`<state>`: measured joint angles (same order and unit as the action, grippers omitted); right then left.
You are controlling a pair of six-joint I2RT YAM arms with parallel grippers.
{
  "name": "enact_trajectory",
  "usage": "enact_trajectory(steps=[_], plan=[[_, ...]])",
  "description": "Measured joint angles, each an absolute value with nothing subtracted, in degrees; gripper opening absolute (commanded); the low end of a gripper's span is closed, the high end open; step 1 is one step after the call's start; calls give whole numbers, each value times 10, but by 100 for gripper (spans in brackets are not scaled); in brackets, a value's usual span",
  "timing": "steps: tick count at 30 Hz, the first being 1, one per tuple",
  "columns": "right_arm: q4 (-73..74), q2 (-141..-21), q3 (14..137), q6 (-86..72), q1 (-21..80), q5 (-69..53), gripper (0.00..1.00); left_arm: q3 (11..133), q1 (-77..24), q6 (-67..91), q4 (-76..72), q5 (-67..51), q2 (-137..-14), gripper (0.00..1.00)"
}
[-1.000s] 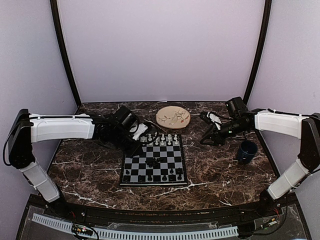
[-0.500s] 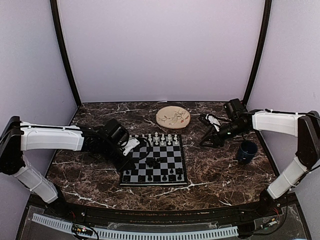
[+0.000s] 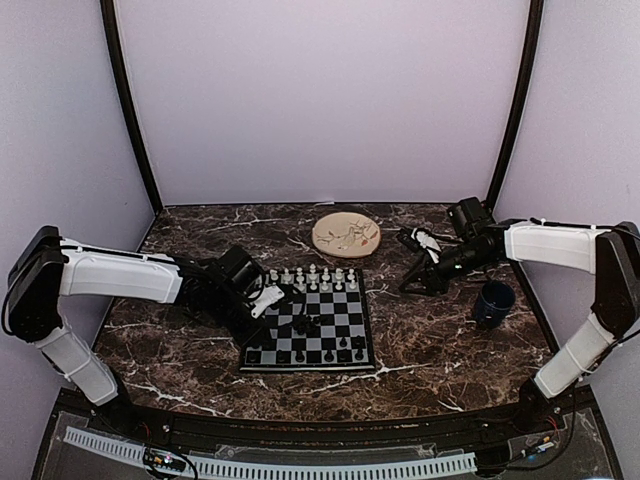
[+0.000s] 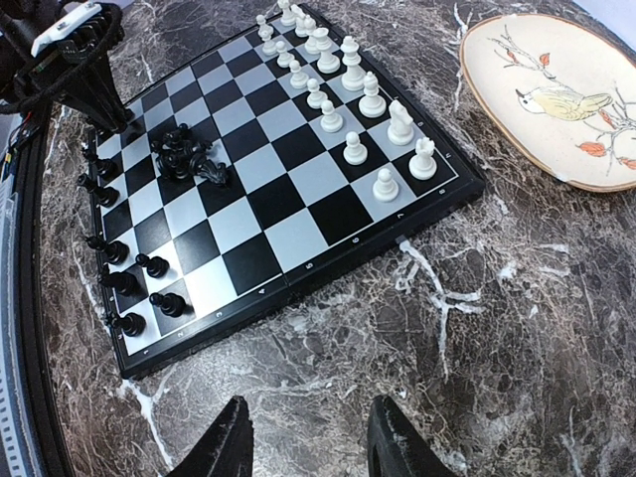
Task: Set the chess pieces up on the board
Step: Place the pawn at g7.
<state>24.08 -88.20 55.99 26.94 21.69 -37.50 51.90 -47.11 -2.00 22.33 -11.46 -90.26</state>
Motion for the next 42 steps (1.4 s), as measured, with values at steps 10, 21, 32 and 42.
enact_trajectory(steps=[10, 21, 32, 42], plan=[[241, -885, 560, 271, 217, -375, 40, 519, -471, -22, 223, -105, -914, 7], [241, -885, 560, 272, 217, -375, 40, 521, -471, -21, 210, -100, -921, 10], [241, -885, 560, 274, 217, -375, 40, 521, -471, -21, 208, -101, -925, 20], [241, -885, 560, 274, 217, -375, 40, 522, -471, -13, 208, -108, -921, 30]])
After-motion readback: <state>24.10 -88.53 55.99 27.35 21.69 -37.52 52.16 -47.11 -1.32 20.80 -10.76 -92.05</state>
